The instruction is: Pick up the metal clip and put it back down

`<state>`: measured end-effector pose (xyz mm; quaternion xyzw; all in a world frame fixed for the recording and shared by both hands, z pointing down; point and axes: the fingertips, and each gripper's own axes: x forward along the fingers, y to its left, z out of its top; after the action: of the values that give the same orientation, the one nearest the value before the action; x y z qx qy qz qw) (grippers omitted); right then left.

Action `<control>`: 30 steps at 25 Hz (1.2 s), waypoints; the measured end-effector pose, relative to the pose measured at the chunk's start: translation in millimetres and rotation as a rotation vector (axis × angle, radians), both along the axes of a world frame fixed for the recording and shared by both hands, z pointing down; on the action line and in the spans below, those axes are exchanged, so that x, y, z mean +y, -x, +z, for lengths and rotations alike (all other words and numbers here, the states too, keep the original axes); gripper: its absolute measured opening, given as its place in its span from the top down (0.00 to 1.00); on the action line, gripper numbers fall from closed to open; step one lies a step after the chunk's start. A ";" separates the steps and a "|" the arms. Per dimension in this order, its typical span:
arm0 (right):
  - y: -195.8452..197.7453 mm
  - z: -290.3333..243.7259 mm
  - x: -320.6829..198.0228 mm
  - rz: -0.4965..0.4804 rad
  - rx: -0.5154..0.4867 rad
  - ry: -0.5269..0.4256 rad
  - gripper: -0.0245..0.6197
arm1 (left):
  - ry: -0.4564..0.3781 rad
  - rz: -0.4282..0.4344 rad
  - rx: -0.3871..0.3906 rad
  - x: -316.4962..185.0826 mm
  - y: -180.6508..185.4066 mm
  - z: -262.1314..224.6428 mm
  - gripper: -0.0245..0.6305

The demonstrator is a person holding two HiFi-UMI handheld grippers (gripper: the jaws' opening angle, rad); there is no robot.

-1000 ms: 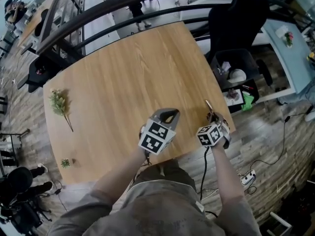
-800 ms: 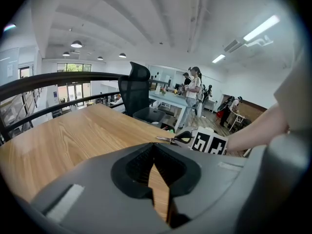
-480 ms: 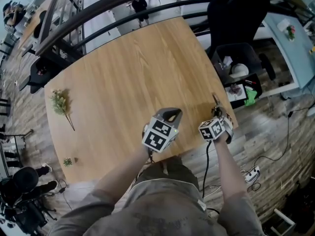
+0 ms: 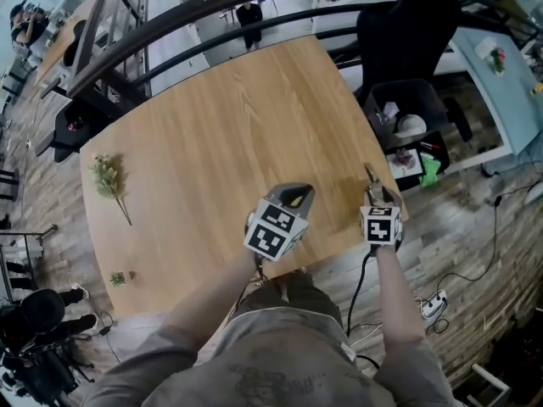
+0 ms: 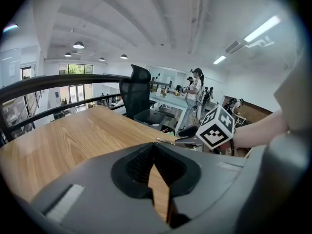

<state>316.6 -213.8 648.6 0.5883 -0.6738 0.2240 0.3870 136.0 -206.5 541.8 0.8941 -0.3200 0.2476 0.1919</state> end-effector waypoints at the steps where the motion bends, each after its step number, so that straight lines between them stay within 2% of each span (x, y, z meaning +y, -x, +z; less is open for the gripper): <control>1: -0.5 -13.3 1.1 0.010 -0.022 -0.026 0.69 | -0.010 -0.002 0.006 -1.1 0.1 -5.7 0.96; 4: -2.4 -59.8 3.9 0.032 -0.080 -0.120 0.70 | -0.054 -0.005 0.024 -4.7 0.0 -28.5 0.96; 7: 3.9 -112.2 7.0 0.009 -0.127 -0.221 0.70 | -0.113 -0.008 0.040 -7.6 2.3 -56.6 0.96; 14: 43.7 -238.4 30.8 -0.137 -0.192 -0.444 0.75 | -0.287 -0.051 0.092 -9.0 20.8 -127.3 0.96; 18: 68.9 -295.5 54.0 -0.228 -0.203 -0.541 0.78 | -0.408 -0.067 0.095 1.2 32.2 -169.1 0.96; 22: 83.5 -348.5 75.5 -0.250 -0.287 -0.651 0.82 | -0.531 -0.083 0.103 16.8 44.3 -211.5 0.96; 25: 89.9 -379.5 92.6 -0.241 -0.335 -0.717 0.86 | -0.570 -0.090 0.142 31.6 50.8 -239.8 0.96; 30: 99.2 -404.2 119.4 -0.239 -0.348 -0.781 0.89 | -0.572 -0.103 0.186 56.8 54.2 -261.1 0.96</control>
<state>217.4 -94.4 244.4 0.5618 -0.8263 0.0019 0.0396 81.8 -149.7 280.8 0.9133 -0.4027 0.0544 -0.0268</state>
